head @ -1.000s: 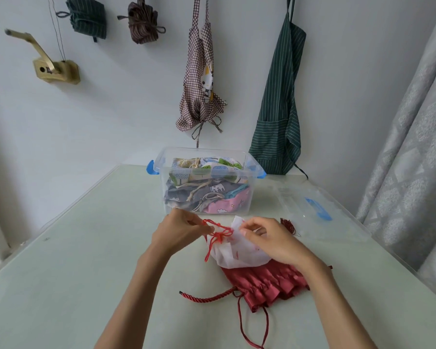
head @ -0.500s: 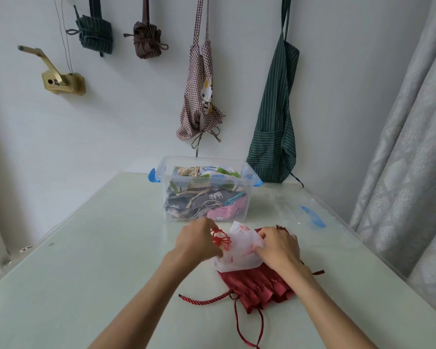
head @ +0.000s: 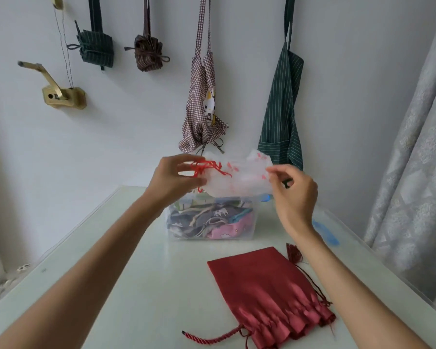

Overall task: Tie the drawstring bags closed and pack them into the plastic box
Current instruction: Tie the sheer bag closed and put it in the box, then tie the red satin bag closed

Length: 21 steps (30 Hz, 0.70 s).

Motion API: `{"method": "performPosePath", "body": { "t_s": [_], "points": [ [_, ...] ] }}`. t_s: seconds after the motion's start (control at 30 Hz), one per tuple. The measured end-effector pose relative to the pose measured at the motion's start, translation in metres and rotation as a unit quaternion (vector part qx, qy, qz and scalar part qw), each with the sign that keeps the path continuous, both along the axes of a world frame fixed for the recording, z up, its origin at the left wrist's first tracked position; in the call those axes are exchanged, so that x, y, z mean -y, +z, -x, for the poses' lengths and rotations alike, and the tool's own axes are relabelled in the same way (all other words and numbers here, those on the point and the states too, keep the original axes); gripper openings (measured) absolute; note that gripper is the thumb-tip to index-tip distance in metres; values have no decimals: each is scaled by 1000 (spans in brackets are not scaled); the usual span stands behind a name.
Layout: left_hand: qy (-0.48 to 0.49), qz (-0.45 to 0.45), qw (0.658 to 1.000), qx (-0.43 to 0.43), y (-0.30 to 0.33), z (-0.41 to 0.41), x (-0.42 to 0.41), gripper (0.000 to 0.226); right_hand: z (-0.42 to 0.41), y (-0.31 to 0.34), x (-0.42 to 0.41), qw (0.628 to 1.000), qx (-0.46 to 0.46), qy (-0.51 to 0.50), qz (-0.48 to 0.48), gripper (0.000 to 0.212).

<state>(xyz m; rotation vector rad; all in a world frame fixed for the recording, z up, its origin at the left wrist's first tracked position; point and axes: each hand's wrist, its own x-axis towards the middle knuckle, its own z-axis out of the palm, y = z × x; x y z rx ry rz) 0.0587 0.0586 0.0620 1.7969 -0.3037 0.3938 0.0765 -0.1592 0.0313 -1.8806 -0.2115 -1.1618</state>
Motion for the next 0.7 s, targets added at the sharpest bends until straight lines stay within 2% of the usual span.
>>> {"method": "performPosePath", "body": {
  "t_s": [0.1, 0.17, 0.23, 0.3, 0.33, 0.4, 0.47, 0.5, 0.53, 0.6, 0.63, 0.7],
  "points": [
    [56, 22, 997, 40, 0, -45, -8, 39, -42, 10, -17, 999, 33, -16, 28, 15],
    [111, -32, 991, 63, -9, -72, -12, 37, -68, 6, -23, 997, -11, -6, 72, 17],
    [163, -151, 973, 57, -25, -92, -18, 33, -90, -4, -22, 975, -146, 24, 166, 23],
    [221, -296, 929, -12, -38, -103, -25, 35, -103, -12, -18, 921, -286, 45, 262, 26],
    [248, -350, 902, -45, -40, -105, -29, 40, -104, -11, -16, 908, -315, 44, 274, 26],
    [289, -404, 867, -48, -39, -111, -33, 56, -102, -3, -14, 928, -270, 12, 256, 24],
    [281, -423, 861, 18, -33, -115, -31, 61, -102, 2, -16, 952, -177, -5, 251, 27],
    [248, -438, 863, 35, -30, -118, -29, 55, -104, 4, -18, 948, -171, 17, 267, 32],
    [207, -456, 865, 32, -28, -120, -26, 48, -107, 3, -21, 930, -206, 54, 301, 38],
    [134, -500, 855, -38, -31, -132, -24, 43, -120, -8, -27, 855, -341, 112, 373, 46],
    [113, -522, 840, -95, -34, -135, -24, 44, -128, -13, -27, 819, -397, 117, 397, 48],
    [95, -544, 811, -195, -40, -142, -25, 56, -139, -17, -29, 778, -463, 107, 411, 59]
  ]
}}
